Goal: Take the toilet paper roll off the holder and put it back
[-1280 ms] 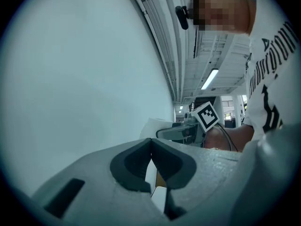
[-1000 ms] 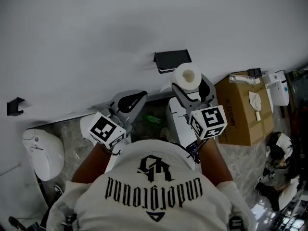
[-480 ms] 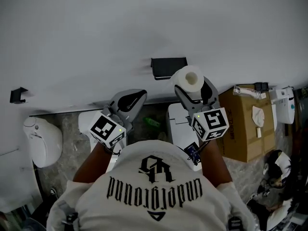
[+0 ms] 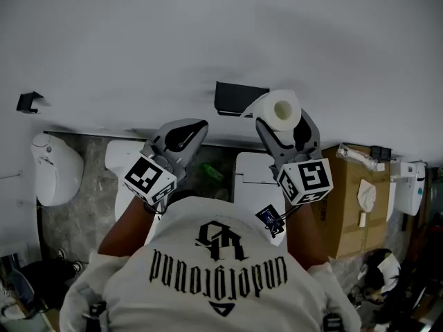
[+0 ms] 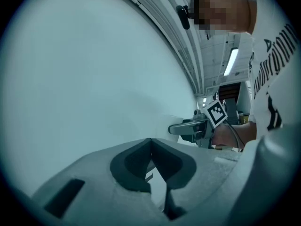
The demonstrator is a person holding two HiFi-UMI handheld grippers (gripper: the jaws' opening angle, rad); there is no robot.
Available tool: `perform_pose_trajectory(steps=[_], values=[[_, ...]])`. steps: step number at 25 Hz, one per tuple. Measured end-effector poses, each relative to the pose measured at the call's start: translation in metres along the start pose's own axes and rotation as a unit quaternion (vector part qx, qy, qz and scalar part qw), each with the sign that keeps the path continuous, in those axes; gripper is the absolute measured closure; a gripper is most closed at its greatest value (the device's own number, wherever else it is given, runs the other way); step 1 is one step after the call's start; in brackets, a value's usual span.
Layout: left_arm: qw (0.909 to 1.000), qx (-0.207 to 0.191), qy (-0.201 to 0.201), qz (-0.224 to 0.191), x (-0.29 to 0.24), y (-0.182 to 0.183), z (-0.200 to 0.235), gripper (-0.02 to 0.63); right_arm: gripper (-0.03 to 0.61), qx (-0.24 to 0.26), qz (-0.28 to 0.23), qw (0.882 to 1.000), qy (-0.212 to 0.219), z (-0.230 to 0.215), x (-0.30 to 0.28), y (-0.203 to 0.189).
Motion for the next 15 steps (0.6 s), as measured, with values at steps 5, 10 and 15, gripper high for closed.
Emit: perform_pose_trajectory(steps=[5,10,15], values=[[0.9995,0.006,0.031,0.002,-0.002,-0.008,-0.001,0.600,0.247,-0.017,0.010,1.000,0.024,-0.009,-0.008,-0.013],[0.9993,0.012,0.037,0.001,-0.009,-0.016,0.005,0.600,0.247,-0.017,0.014,0.999,0.034,-0.016,-0.017,-0.018],[0.9994,0.013,0.032,-0.001,-0.016,-0.018,0.016,0.600,0.247,-0.015,0.018,0.999,0.035,-0.019,-0.030,-0.021]])
Point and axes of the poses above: the fingertips, and each gripper's own axes: x backward along the fingers, z to its left, y out of its top, the point moved 3 cm from there along x, backward along the fingers, and after that the axes turned 10 degrees about -z, right-handed, at the moved point
